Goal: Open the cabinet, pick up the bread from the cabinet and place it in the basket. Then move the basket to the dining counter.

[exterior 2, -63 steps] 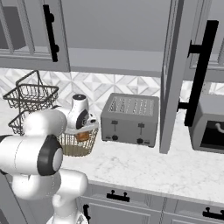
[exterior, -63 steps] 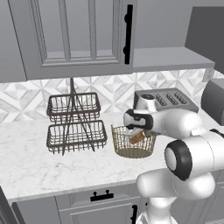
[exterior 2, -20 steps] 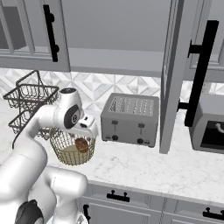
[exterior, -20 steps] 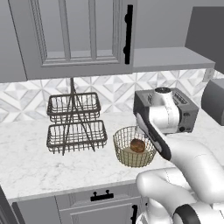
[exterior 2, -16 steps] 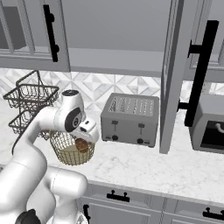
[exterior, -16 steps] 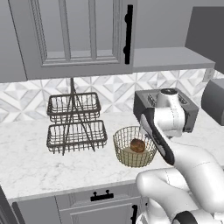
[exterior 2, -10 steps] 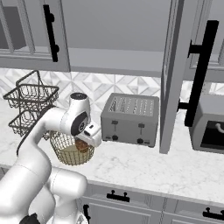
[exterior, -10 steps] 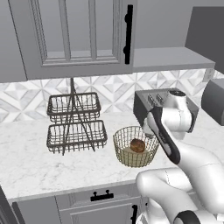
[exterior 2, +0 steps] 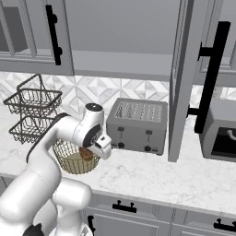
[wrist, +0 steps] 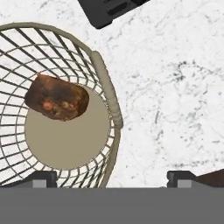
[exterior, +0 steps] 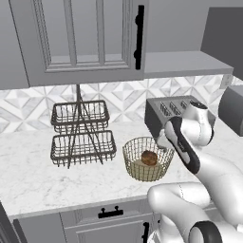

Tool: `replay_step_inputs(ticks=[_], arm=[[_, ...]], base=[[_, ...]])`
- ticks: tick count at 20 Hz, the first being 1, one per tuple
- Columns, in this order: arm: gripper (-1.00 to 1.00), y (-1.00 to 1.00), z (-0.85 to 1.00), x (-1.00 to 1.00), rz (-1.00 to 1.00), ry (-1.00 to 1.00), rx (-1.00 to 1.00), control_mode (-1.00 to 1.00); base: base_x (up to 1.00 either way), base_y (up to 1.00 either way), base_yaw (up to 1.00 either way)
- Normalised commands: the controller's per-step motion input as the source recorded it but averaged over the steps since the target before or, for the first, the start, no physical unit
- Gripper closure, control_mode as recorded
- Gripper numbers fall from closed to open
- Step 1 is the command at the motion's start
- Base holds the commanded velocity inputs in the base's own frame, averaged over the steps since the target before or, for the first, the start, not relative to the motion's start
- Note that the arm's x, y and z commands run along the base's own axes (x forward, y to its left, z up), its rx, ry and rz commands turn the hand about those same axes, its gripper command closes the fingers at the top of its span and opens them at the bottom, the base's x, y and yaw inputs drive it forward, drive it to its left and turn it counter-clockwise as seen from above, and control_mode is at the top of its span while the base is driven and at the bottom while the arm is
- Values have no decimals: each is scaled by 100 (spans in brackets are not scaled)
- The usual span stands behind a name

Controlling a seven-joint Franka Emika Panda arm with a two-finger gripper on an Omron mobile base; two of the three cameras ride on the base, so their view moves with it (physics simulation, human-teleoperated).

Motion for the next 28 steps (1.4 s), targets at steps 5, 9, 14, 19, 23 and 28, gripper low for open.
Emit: replay_step_inputs(ticks=[5, 9, 14, 19, 23, 28], arm=[[-100, 0, -30, 35, 0, 3, 0, -100], [-100, 0, -33, 35, 0, 4, 0, -100], [-100, 0, -37, 16, 0, 0, 0, -100], [100, 32, -56, 0, -1, 0, 0, -100], [100, 81, -79, 0, -3, 0, 0, -100], [100, 93, -97, -6, -2, 0, 0, -100]], base=[[0, 0, 0], [0, 0, 0], [0, 0, 0], [0, 0, 0], [0, 0, 0], [0, 0, 0]])
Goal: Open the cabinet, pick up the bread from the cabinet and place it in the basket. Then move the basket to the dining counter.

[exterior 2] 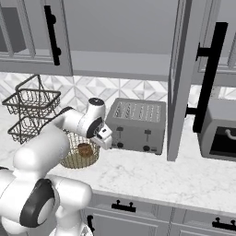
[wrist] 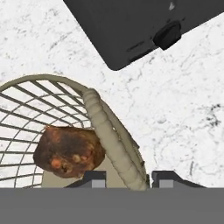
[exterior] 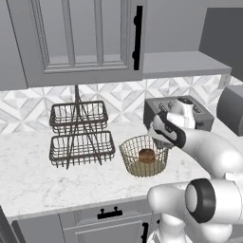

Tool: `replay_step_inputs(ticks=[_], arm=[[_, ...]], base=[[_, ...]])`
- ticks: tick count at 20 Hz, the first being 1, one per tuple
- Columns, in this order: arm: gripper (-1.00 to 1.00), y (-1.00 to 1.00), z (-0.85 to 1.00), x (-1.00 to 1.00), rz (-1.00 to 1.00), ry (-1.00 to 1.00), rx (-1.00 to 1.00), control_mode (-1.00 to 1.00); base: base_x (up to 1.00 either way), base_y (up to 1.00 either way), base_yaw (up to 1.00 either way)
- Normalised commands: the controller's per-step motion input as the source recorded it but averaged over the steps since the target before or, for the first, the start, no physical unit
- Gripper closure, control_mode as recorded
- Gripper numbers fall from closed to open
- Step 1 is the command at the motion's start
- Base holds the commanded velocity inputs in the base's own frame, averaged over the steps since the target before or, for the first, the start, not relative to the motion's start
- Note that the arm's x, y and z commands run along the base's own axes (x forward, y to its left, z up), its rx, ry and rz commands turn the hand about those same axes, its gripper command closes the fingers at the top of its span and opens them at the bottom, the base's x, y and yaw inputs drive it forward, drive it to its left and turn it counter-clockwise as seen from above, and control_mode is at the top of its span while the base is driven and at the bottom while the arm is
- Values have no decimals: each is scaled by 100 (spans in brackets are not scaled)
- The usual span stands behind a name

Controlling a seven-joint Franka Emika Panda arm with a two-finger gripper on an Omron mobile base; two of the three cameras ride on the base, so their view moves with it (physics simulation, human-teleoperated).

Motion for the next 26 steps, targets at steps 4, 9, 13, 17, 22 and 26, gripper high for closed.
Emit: replay_step_inputs(ticks=[4, 9, 13, 17, 22, 26], arm=[[100, 87, -100, -28, 0, 0, -5, -100], [100, 57, -63, -65, 0, -1, -7, -100], [100, 16, -10, -75, -2, -1, -2, -100], [100, 1, 0, -46, -7, -1, 0, -100], [100, 11, 8, -33, -11, -12, -1, -100], [100, 13, 60, -53, -16, -28, -1, -100]], base=[[0, 0, 0], [0, 0, 0], [0, 0, 0], [0, 0, 0], [0, 0, 0], [0, 0, 0]])
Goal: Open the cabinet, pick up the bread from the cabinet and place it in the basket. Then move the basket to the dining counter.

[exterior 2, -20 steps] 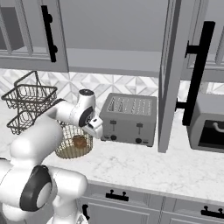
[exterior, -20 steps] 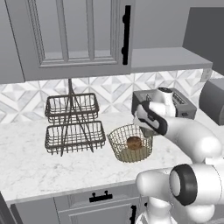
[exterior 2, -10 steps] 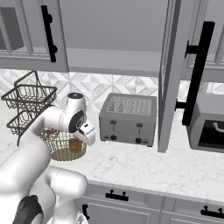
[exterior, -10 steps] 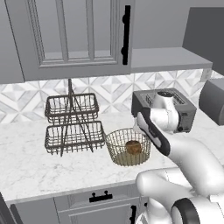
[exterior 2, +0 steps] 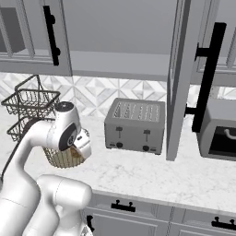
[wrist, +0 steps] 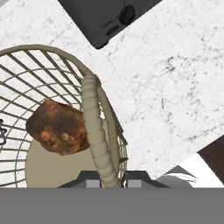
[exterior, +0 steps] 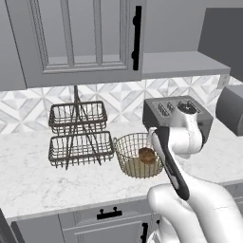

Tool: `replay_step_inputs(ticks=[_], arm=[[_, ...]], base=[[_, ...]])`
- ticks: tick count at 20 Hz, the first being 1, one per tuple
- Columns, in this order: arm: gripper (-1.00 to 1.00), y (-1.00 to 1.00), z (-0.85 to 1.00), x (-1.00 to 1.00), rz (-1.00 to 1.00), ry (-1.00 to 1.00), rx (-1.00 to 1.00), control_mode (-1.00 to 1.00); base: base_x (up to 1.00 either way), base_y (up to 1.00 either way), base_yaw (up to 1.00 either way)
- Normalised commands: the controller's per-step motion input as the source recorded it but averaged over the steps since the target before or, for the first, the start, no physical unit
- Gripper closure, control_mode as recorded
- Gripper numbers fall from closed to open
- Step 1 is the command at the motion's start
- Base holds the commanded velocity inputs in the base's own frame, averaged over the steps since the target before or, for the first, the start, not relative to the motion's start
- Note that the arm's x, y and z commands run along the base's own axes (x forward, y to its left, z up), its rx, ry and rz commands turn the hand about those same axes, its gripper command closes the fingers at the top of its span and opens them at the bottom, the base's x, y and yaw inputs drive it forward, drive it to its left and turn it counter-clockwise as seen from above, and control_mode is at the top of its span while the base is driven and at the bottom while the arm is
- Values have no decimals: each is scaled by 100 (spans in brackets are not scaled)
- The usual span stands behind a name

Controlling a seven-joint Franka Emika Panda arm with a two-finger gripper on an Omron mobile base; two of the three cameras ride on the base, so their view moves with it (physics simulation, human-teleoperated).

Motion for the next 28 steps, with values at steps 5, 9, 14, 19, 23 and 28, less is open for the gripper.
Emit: replay_step_inputs(ticks=[5, 9, 14, 19, 23, 28], arm=[[100, 0, 95, -69, -20, -24, 0, -100], [100, -2, 97, -72, -25, -15, -2, -100], [100, -18, 100, -55, -36, -3, 0, -100], [100, -23, 97, -70, -36, 0, 0, -100], [100, -4, 68, -78, -21, -8, 4, -100], [100, 0, 44, -39, -8, -27, 13, -100]], base=[[0, 0, 0], [0, 0, 0], [0, 0, 0], [0, 0, 0], [0, 0, 0], [0, 0, 0]])
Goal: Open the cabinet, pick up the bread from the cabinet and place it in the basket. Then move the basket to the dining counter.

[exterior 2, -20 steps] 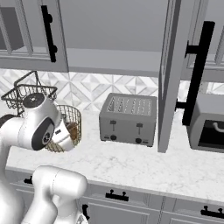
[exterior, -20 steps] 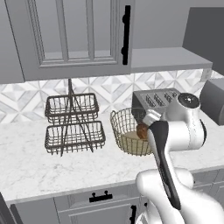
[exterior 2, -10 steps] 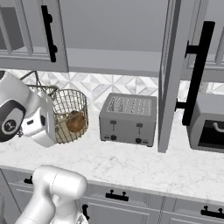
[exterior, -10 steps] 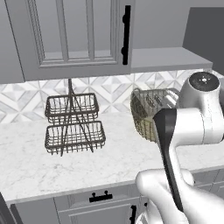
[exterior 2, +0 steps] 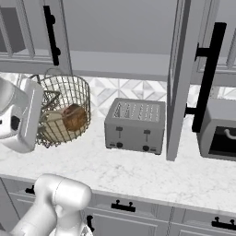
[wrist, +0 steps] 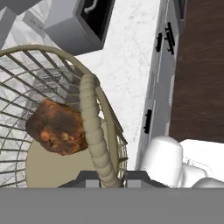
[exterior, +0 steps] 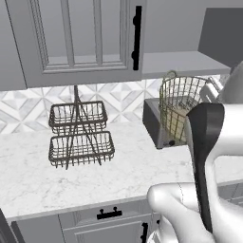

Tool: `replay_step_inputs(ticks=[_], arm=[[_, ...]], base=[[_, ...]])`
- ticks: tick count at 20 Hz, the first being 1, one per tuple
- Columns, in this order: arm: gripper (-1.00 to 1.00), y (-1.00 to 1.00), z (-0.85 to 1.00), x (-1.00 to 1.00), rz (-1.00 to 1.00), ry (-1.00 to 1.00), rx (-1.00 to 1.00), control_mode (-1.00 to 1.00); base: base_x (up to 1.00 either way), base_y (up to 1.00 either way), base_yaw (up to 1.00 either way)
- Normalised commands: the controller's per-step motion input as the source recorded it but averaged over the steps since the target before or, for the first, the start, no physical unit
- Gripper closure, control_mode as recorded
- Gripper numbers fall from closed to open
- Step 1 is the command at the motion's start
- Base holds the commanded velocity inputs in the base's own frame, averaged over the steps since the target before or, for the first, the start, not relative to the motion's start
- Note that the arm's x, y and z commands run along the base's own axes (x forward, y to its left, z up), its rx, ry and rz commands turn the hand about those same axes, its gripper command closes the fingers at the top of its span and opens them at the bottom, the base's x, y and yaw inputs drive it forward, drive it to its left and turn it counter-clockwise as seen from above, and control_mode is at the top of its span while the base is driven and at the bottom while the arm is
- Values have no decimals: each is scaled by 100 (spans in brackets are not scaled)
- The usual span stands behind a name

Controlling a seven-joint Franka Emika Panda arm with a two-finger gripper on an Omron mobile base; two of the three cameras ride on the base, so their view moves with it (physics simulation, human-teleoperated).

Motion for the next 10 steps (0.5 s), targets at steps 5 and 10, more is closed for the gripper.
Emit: replay_step_inputs(ticks=[5, 10], arm=[[100, 12, 3, -11, 0, -47, 6, -100], [100, 6, -1, -5, 0, -6, 1, 100]], base=[[0, 0, 0], [-69, 2, 0]])
